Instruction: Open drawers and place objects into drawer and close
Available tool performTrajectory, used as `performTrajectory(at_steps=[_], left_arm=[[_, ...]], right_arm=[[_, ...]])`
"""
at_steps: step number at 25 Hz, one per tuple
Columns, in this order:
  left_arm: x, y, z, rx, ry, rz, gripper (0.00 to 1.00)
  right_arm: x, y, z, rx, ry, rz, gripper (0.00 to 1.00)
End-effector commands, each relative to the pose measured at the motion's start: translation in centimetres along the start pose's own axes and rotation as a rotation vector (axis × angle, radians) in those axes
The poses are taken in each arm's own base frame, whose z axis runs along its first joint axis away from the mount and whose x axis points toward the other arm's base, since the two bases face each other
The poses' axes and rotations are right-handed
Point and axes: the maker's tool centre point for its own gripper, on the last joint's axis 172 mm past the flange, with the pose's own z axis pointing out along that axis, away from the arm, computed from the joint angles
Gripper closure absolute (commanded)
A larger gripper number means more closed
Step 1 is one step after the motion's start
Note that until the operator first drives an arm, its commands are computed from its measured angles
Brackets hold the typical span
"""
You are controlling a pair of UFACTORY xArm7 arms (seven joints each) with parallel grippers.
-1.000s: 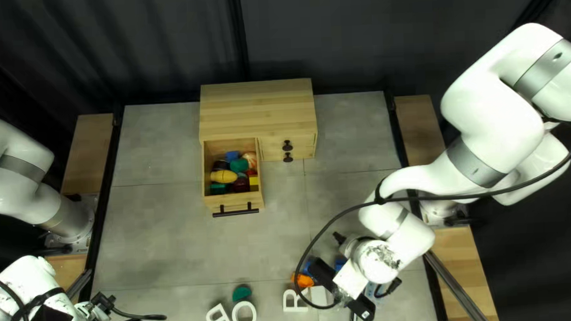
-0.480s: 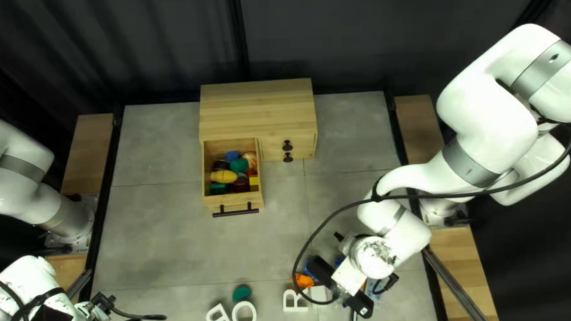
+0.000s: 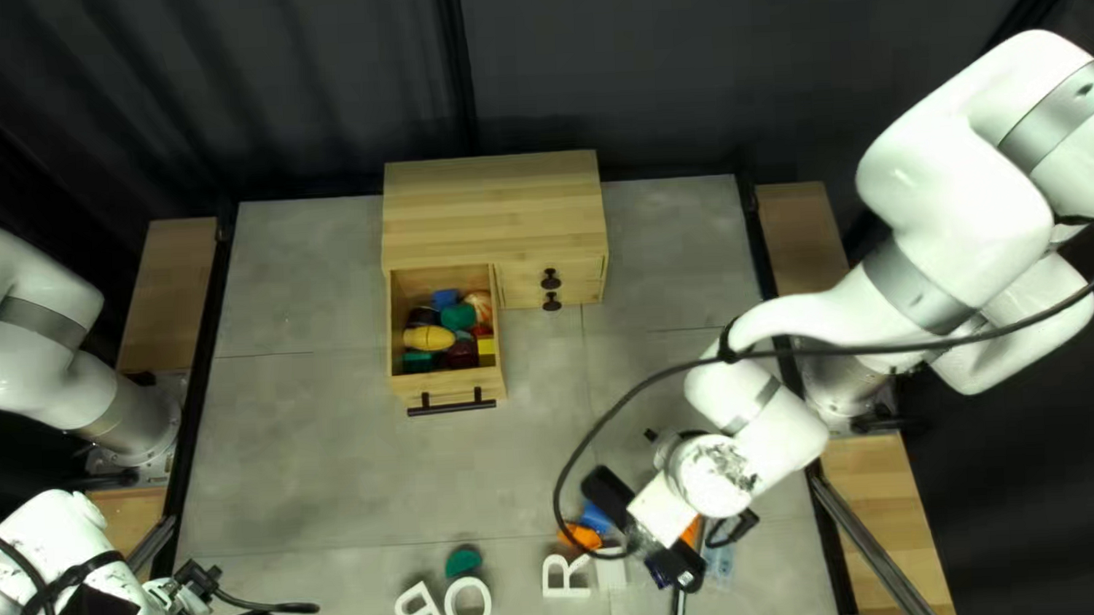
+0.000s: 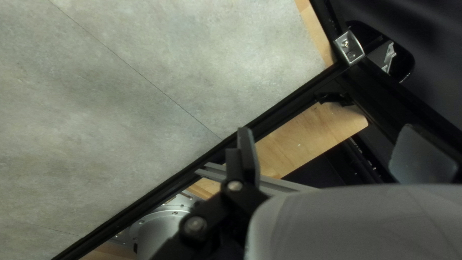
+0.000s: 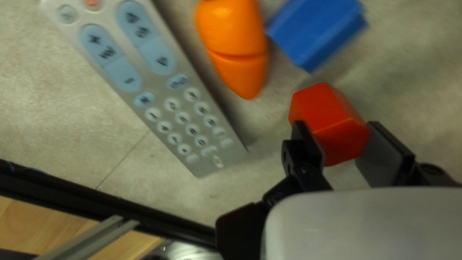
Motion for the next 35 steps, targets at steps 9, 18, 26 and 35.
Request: performTrajectory(at_steps=[9, 18, 26, 35], left_arm=[[0.0, 0.0, 0.0, 0.0, 0.0, 0.0, 0.0], [0.0, 0.0, 0.0, 0.0, 0.0, 0.0, 0.0], [0.0, 0.0, 0.0, 0.0, 0.0, 0.0, 0.0], [0.0, 0.0, 0.0, 0.0, 0.0, 0.0, 0.0]], right_arm=[[5.5, 16.4, -8.6, -0.193, 0.121, 0.342, 1.0], [10.3, 25.6, -7.7, -0.254, 0.264, 0.365, 1.0], [12.2, 27.1, -6.3, -0.248, 0.267, 0.384, 0.0], [6.9, 17.8, -6.9, -0.191, 0.123, 0.623, 0.0]])
